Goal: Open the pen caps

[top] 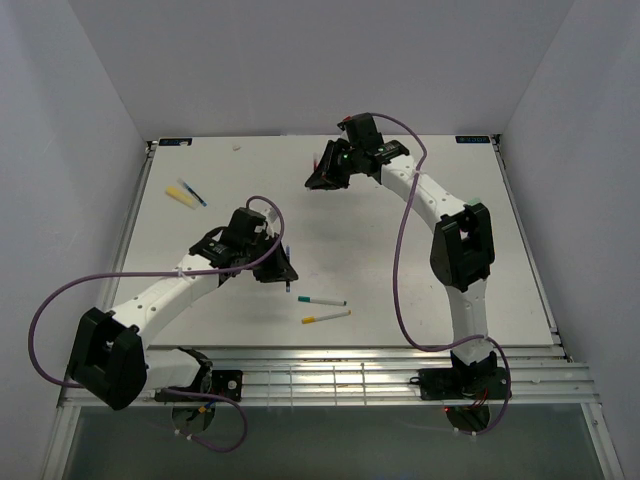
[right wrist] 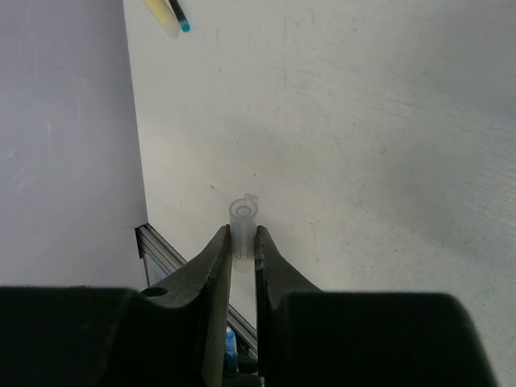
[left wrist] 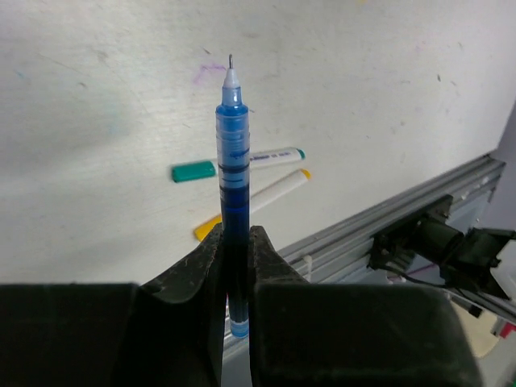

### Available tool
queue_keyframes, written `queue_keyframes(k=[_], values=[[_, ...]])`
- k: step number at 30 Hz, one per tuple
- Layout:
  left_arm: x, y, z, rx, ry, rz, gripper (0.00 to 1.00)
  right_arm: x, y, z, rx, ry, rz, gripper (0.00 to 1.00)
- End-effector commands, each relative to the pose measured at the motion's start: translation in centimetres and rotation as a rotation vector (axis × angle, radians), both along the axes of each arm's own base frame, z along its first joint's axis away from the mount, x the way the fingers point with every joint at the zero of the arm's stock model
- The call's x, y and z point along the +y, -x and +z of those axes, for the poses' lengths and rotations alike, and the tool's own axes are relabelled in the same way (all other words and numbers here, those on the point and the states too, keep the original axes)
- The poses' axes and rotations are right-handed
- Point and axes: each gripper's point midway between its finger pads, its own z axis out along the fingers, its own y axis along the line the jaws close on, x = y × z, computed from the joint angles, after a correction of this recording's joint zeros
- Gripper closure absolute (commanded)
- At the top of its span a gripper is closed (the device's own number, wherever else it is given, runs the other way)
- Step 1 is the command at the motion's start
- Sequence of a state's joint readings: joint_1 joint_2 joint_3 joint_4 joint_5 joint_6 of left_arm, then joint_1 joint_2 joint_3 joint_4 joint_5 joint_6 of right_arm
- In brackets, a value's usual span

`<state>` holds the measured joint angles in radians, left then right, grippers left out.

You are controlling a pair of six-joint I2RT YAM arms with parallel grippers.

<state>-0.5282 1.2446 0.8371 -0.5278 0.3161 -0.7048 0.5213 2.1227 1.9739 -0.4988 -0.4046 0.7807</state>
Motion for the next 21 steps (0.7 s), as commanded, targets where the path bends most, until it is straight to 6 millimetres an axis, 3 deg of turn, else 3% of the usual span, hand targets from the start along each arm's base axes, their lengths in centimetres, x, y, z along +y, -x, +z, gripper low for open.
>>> queue_keyframes(k=[1, 5, 10, 15, 21], values=[[3.3, -2.4, -1.0, -0.010, -0.177, 0.084, 1.00, 1.4, 1.9, -0.8, 0.021, 0.005, 0.105, 0.92], [6.3, -3.8, -2.7, -0.009, -0.265, 0.128, 1.00, 2.0, 1.8, -2.2, 0.003, 0.056, 0.120, 0.92], [8.2, -5.5, -4.4, -0.034, -0.340, 0.144, 1.00, 3.7, 1.8, -5.0, 0.016, 0.109, 0.141, 0.92], [8.1, -6.0, -7.0, 0.001, -0.308, 0.100, 1.00, 5.9, 2.2, -6.5, 0.014, 0.114, 0.149, 0.92], [7.3, -7.0, -8.5, -0.004, -0.258, 0.028, 1.00, 8.4, 2.5, -8.6, 0.033, 0.090, 0.171, 0.92]])
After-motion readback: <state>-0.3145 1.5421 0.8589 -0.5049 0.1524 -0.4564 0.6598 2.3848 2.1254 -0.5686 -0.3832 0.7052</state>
